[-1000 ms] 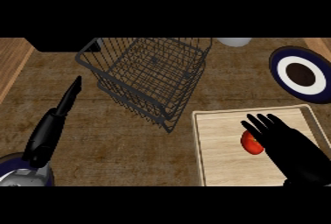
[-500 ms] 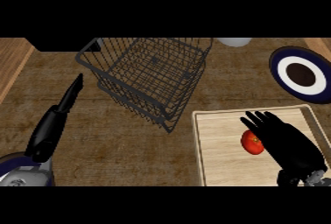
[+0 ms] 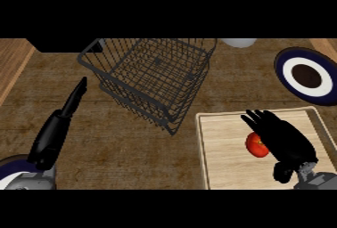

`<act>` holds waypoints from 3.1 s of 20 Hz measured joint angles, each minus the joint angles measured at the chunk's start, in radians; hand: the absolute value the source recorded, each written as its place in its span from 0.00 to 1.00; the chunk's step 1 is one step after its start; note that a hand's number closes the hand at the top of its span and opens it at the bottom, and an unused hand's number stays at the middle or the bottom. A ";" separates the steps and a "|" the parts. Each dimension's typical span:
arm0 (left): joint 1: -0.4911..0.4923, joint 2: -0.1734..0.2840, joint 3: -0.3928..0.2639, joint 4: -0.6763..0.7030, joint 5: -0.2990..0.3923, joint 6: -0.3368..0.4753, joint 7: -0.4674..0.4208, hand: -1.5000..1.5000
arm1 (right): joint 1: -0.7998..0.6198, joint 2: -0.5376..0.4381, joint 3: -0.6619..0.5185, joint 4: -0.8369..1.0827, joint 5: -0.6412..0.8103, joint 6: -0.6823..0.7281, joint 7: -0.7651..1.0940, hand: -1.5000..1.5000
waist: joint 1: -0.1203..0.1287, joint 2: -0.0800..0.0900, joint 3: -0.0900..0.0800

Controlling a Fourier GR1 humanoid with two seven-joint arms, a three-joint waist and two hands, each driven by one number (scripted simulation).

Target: Pick the tomato from the tray and place it in the tiered basket

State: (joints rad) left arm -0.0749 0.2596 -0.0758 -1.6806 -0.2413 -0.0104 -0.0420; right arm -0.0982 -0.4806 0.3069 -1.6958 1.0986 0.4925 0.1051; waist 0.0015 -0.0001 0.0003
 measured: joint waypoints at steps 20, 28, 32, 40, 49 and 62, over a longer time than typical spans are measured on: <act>0.024 -0.043 0.044 0.018 -0.042 -0.040 -0.051 0.50 | 0.000 0.093 -0.001 0.123 0.092 -0.145 -0.206 1.00 | -0.003 -0.004 -0.008; 0.010 -0.044 0.067 0.022 -0.037 -0.057 -0.038 0.50 | 0.031 0.119 -0.069 0.010 0.078 -0.208 -0.203 1.00 | -0.008 -0.002 -0.001; 0.017 -0.040 0.081 0.020 -0.036 -0.051 -0.031 0.50 | 0.077 0.164 -0.233 0.012 0.079 -0.239 -0.004 1.00 | -0.036 -0.006 -0.001; 0.034 -0.034 0.086 0.006 -0.035 -0.060 -0.041 0.50 | 0.134 0.300 -0.416 -0.237 0.007 -0.204 0.304 1.00 | -0.029 -0.007 -0.001; 0.016 -0.064 0.059 0.012 -0.056 -0.055 -0.031 0.50 | -0.023 0.337 -0.449 -0.575 -0.164 0.014 0.481 1.00 | -0.009 -0.003 -0.001; -0.014 -0.062 0.071 0.024 -0.053 -0.080 -0.030 0.50 | -0.657 0.447 -0.332 -0.415 -0.165 0.104 0.796 1.00 | 0.010 -0.002 -0.002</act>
State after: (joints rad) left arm -0.0884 0.1974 -0.0045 -1.6564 -0.2940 -0.0903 -0.0725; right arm -0.7549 -0.0332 -0.0252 -2.1104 0.9334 0.5962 0.9008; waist 0.0115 -0.0018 -0.0019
